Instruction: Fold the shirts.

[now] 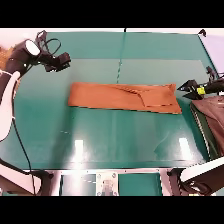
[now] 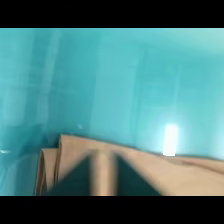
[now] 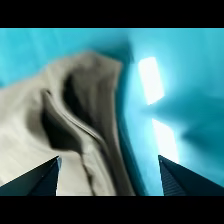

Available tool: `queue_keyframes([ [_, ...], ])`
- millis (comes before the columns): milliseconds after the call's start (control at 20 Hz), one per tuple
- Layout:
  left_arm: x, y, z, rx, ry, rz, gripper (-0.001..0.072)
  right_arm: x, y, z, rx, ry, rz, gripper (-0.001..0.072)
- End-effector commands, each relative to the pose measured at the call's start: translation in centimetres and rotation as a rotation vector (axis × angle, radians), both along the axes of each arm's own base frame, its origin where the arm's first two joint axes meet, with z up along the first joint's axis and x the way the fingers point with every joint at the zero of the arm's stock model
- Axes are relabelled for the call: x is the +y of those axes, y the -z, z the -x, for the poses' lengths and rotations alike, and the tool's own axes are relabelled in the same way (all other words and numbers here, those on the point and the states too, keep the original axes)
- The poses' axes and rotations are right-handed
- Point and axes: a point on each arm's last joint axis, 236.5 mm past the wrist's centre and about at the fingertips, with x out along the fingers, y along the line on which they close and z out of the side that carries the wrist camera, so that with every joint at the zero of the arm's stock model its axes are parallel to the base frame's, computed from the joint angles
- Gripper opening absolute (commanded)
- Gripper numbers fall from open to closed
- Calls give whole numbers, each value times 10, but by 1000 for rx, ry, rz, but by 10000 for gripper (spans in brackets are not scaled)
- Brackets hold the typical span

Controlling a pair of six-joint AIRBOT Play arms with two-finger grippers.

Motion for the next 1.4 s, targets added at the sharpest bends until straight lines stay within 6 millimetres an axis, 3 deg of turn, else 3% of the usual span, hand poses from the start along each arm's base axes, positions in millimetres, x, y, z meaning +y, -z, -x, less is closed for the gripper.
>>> queue_keyframes([
  [0, -7, -11, 10, 40, 37, 35, 28, 20, 29, 14, 48, -106, -86, 690],
  [200, -25, -13, 18, 53, 99, 72, 27, 69, 42, 4, 48, -222, -106, 681],
  [250, -30, -12, 20, 52, 119, 65, 27, 76, 43, 1, 43, -235, -98, 625],
  [300, -38, -9, 21, 54, 135, 60, 27, 82, 41, -2, 36, -249, -92, 378],
  [350, -49, -6, 24, 60, 155, 59, 27, 85, 38, -5, 27, -260, -89, 76],
  [400, -64, -3, 27, 65, 181, 58, 27, 87, 32, -8, 17, -271, -92, 21],
  [550, -124, 17, 35, 66, 271, 55, 27, 89, -6, -10, 5, -323, -107, 19],
  [750, -235, 60, 56, 13, 421, 47, 26, 93, -100, -13, -101, -369, -65, 19],
  [900, -305, 88, 80, -28, 495, 54, 27, 118, -175, -2, -206, -402, -95, 20],
  [1000, -345, 96, 89, -61, 489, 126, 27, 142, -214, 9, -275, -448, -138, 20],
  [1150, -381, 110, 101, -69, 462, 205, 27, 165, -240, 19, -309, -475, -139, 21],
  [1350, -403, 119, 115, -42, 465, 253, 27, 186, -243, 23, -302, -513, -149, 21],
])
